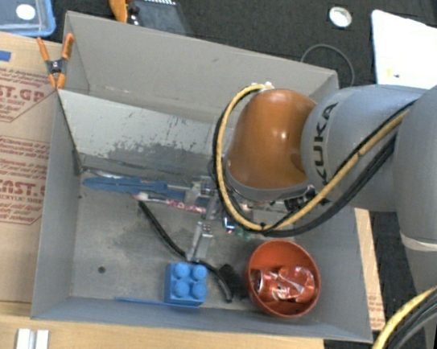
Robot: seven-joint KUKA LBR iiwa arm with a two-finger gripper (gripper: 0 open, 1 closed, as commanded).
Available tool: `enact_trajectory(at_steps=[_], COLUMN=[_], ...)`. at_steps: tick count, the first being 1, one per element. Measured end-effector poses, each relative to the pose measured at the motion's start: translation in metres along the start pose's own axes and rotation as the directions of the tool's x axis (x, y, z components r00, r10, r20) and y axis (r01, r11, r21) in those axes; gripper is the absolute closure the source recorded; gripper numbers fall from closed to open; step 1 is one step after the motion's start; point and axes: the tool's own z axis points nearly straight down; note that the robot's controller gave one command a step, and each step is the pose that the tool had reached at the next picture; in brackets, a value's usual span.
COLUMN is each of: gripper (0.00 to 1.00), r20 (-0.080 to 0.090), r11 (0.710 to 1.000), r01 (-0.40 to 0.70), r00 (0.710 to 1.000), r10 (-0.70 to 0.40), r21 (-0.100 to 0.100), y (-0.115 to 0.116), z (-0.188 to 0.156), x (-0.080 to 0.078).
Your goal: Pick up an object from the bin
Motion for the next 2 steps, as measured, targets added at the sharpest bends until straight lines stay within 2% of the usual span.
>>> enact_trajectory(at_steps=[1,2], gripper=[0.00,0.00], r20=[0.008,0.005], r11=[0.999,0.983], r01=[-0.054,-0.183], r00=[0.998,0.983], r10=[0.054,0.183], r21=[-0.002,-0.002], y=[0.003,-0.008], z=[-0.018,0.054], x=[-0.002,-0.009])
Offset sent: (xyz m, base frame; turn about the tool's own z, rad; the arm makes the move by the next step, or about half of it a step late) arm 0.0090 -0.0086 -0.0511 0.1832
